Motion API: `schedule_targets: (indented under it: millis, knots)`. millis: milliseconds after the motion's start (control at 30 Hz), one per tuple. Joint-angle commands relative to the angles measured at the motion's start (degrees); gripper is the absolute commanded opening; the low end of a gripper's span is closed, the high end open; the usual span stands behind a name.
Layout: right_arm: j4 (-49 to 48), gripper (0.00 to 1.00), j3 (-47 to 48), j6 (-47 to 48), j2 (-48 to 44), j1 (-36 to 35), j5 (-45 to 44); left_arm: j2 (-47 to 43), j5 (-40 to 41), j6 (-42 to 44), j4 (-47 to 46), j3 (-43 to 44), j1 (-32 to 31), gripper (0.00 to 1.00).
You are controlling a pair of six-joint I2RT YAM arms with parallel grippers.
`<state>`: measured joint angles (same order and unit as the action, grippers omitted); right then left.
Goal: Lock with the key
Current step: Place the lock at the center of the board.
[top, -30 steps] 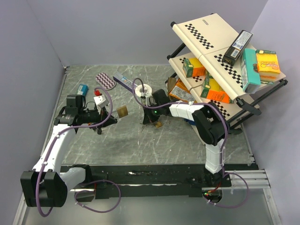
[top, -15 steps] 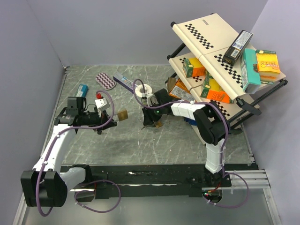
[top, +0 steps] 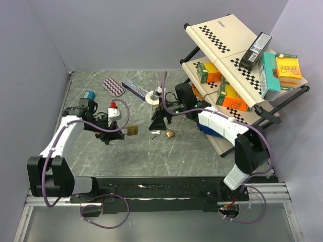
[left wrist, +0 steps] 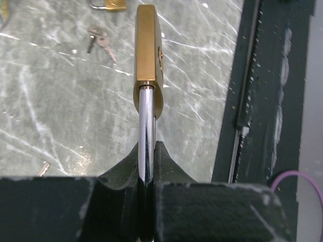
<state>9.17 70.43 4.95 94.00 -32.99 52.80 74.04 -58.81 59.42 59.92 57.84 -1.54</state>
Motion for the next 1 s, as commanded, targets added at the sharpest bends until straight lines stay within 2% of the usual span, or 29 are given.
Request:
schedule_targets:
  millis: [0,33,133,467,600,767,967]
  knots:
    - [-0.65,0.86,-0.12,-0.73,-3.73,-1.02,9.51,2.16,-7.63,10.98,8.72,4.55,-0.83,0.01]
    - [-0.56,0.89,0.4,-0.99,-3.82,-1.37,9.52,2.6,-7.9,11.16,9.07,4.99,-1.09,0.01]
    - [-1.96,0.9,0.67,-2.57,-3.21,-2.6,8.73,2.86,-9.22,10.9,9.25,5.52,-2.15,0.01]
    - [-3.98,0.88,4.97,-3.02,1.19,-7.52,6.53,4.71,-11.15,9.13,11.09,7.81,-4.52,0.01]
    - [-4.95,0.78,5.24,-2.93,1.72,-8.05,5.74,6.03,-11.68,10.46,13.47,8.77,-4.52,0.01]
    - [-5.3,0.71,5.77,-2.05,2.51,-8.93,5.74,7.17,-12.82,9.05,13.47,9.22,-4.52,0.01]
    - [-4.95,0.53,6.47,-1.09,3.21,-9.72,5.39,7.7,-12.91,8.7,14.26,9.83,-4.61,0.01]
